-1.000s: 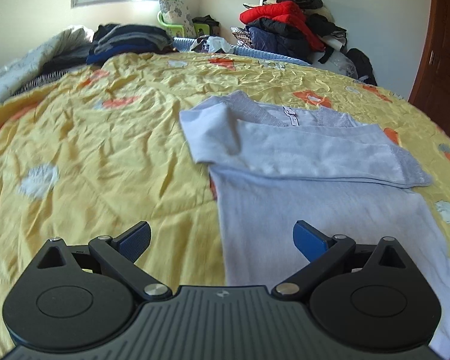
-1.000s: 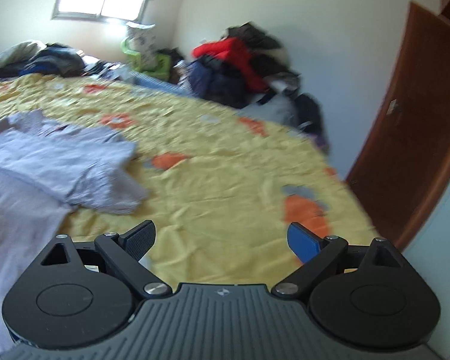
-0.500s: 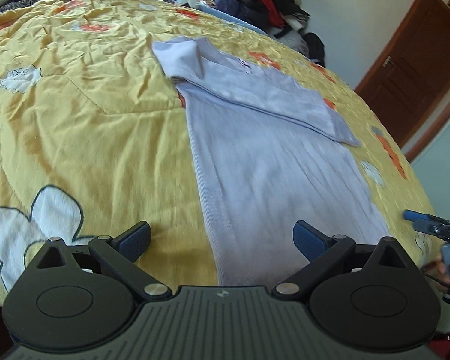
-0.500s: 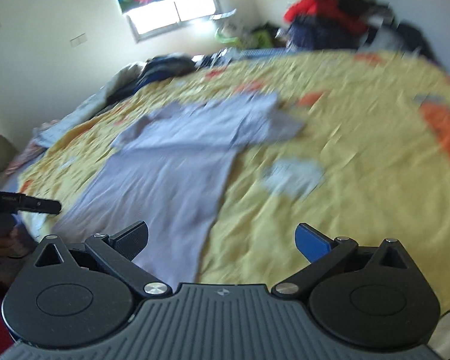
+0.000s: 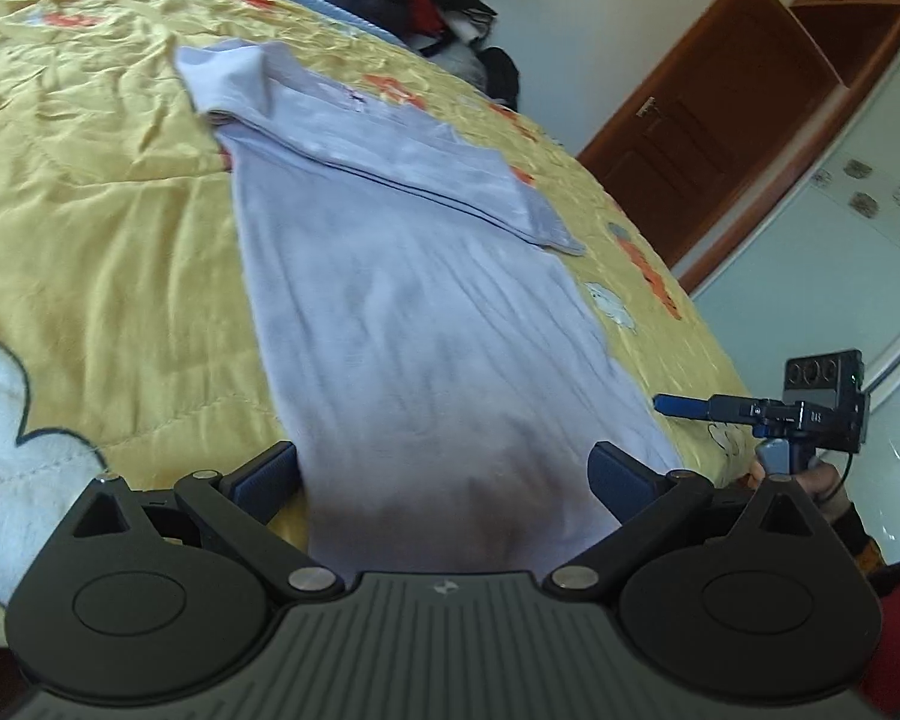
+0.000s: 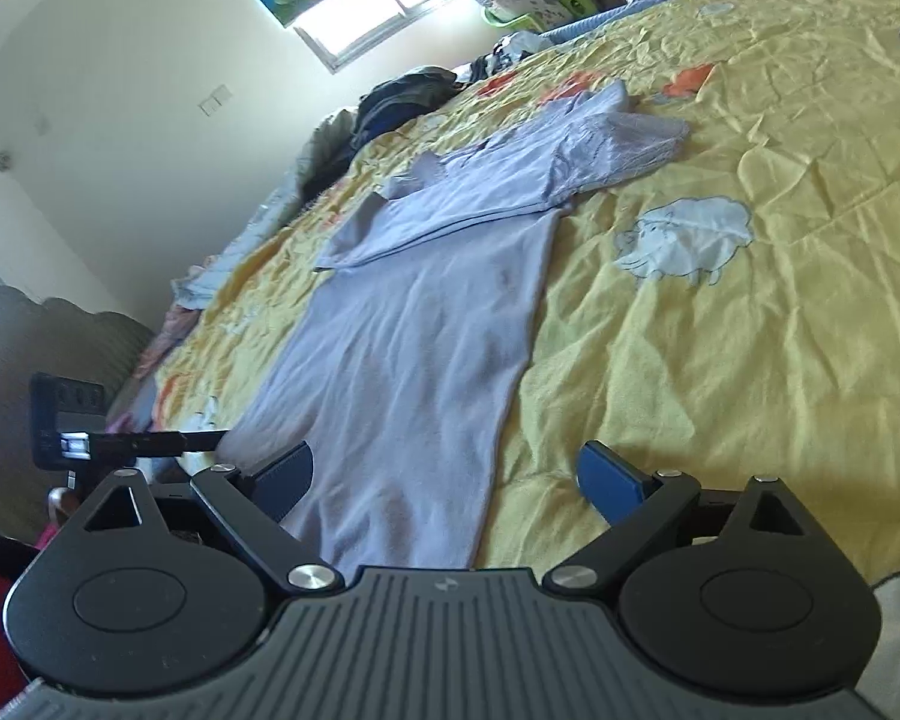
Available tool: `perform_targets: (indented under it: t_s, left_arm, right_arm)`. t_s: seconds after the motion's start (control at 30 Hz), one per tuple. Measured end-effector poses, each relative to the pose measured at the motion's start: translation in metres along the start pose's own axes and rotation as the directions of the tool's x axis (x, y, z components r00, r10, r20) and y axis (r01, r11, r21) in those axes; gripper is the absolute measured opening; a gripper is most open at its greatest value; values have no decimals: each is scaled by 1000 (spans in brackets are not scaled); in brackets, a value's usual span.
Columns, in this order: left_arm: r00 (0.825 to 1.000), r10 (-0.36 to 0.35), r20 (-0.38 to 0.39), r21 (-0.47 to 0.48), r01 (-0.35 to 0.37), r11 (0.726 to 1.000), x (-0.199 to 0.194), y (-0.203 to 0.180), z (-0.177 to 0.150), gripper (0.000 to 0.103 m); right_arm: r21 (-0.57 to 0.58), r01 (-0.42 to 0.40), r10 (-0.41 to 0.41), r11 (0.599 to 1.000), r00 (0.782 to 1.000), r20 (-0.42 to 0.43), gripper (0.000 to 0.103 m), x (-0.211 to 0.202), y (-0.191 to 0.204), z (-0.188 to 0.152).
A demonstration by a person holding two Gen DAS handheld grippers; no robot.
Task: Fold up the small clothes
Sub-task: 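Roll both tools and close them on the hem of the top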
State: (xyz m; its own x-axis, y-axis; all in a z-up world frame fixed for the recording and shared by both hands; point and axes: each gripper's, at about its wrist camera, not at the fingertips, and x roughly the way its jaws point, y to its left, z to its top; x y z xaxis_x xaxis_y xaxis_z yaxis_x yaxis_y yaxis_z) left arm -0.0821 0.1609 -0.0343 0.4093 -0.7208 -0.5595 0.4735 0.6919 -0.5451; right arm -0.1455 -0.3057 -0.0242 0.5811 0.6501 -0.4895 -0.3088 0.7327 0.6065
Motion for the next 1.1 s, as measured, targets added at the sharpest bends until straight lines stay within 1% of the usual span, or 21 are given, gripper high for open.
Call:
perform_targets:
  t_s: [0.07, 0.1, 0.2, 0.27, 0.33, 0.4, 0.5, 0.57, 0.6, 0.67, 0.73, 0.77, 0.8, 0.83, 0.93, 1.03, 1.1]
  left_arm:
    - [1000, -26, 4, -12, 26, 1000, 1, 2, 1, 103]
    - [999, -50, 6, -29, 50, 998, 1, 5, 1, 103]
    - [990, -138, 19, -85, 139, 987, 4, 14, 0, 103]
    - [985, -168, 32, -105, 170, 980, 5, 18, 0, 103]
    - [983, -182, 38, -118, 185, 975, 6, 19, 0, 103]
    - [983, -182, 32, -112, 184, 977, 6, 18, -1, 103]
    - [982, -188, 24, -97, 189, 977, 4, 17, -4, 103]
    - [982, -186, 32, -98, 189, 977, 3, 17, -5, 103]
    - [982, -185, 36, -103, 187, 977, 4, 16, -5, 103]
    - [982, -184, 35, -111, 187, 976, 7, 14, -4, 103]
    - [984, -178, 24, -96, 180, 979, 10, 9, -4, 103]
    - [985, -170, 17, -78, 170, 982, 11, 5, -3, 103]
    - [987, -160, 11, -62, 161, 985, 11, 2, -4, 103]
    - [988, -154, 6, -48, 154, 987, 11, -1, -5, 103]
    - [989, -147, 0, -23, 147, 989, 8, -4, -10, 103]
    - [988, -156, 6, -17, 156, 988, 5, -3, -14, 102]
    - [989, -149, 15, -25, 149, 988, 5, -2, -15, 99]
  right_arm:
    - [0, -32, 32, 999, 999, -18, 95, 2, -1, 2]
    - [2, -53, 53, 999, 998, -35, 94, 4, -1, 3]
    - [-5, -110, 109, 994, 991, -80, 95, 13, 2, 4]
    - [-13, -138, 135, 990, 985, -105, 95, 18, 5, 5]
    - [4, -177, 176, 984, 975, -132, 94, 23, 6, 6]
    - [9, -216, 215, 976, 964, -155, 94, 26, 9, 4]
    - [-3, -249, 244, 968, 952, -184, 92, 27, 16, -3]
    - [2, -241, 238, 970, 956, -173, 87, 28, 18, -3]
    - [10, -240, 238, 971, 957, -164, 82, 29, 18, -3]
    - [31, -229, 231, 973, 961, -152, 68, 35, 15, -1]
    - [56, -201, 208, 978, 966, -152, 38, 43, 11, 0]
    - [73, -194, 204, 978, 967, -154, 32, 48, 9, -1]
    - [86, -193, 205, 977, 966, -156, 24, 52, 7, -1]
    - [89, -195, 207, 977, 966, -154, 21, 53, 6, -2]
    - [75, -197, 206, 978, 965, -164, 22, 51, 10, -8]
    - [84, -205, 216, 975, 963, -158, 21, 47, 12, -14]
    - [92, -195, 207, 976, 967, -147, 19, 44, 11, -17]
